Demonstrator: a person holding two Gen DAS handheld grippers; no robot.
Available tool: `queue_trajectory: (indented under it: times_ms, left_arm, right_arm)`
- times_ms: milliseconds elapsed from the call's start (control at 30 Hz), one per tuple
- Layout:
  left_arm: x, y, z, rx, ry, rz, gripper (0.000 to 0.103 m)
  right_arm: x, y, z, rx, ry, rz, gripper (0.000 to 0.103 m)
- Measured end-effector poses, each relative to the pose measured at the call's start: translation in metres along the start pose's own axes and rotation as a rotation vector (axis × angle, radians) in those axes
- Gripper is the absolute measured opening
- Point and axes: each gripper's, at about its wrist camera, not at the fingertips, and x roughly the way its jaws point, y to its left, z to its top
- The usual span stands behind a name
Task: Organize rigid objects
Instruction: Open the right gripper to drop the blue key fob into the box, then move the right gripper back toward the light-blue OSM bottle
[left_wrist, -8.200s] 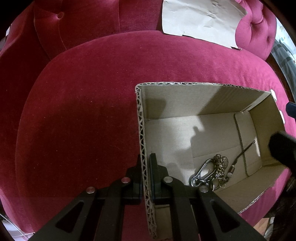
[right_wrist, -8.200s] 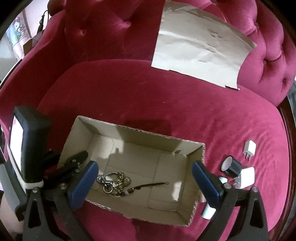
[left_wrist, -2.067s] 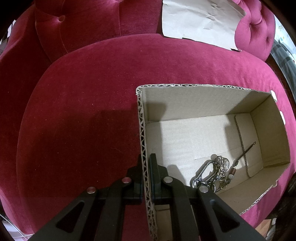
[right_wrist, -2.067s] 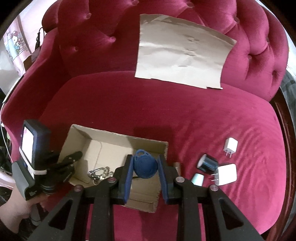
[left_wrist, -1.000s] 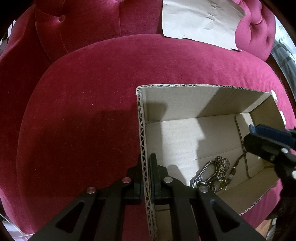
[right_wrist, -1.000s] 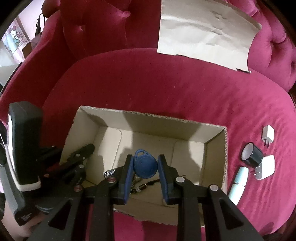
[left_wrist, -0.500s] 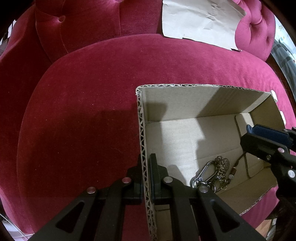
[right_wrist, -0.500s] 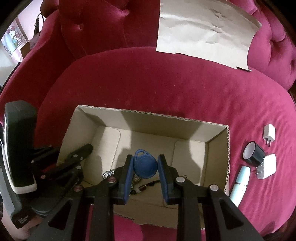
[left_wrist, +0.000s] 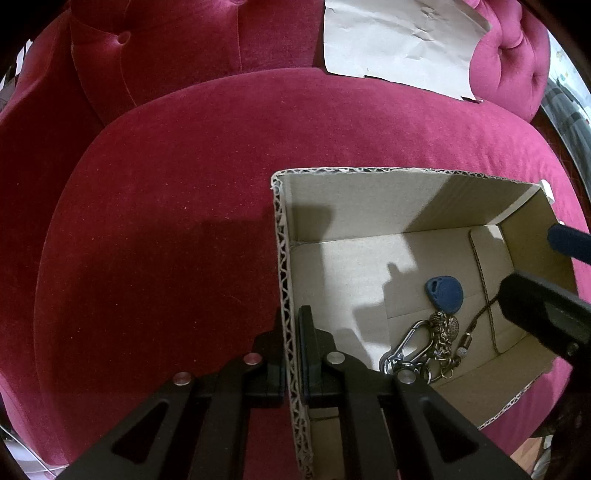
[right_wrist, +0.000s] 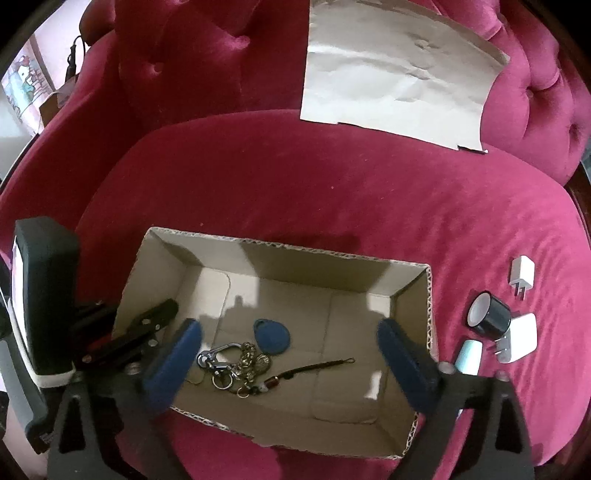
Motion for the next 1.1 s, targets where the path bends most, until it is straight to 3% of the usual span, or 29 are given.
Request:
queue_trajectory:
  times_ms: [500,1100]
  left_arm:
    - [0.000,0.000,0.000,-0.001,0.000,-0.001,0.005]
    - [0.000,0.001,0.000,-0.001,0.000,-0.003,0.005]
  right_arm:
    - [-0.010,-0.012,0.006,-0.015,-0.018,-0.045,0.103]
    - [-0.044,-0.056,0.006,0.015,-0.050,-0.100,0.103]
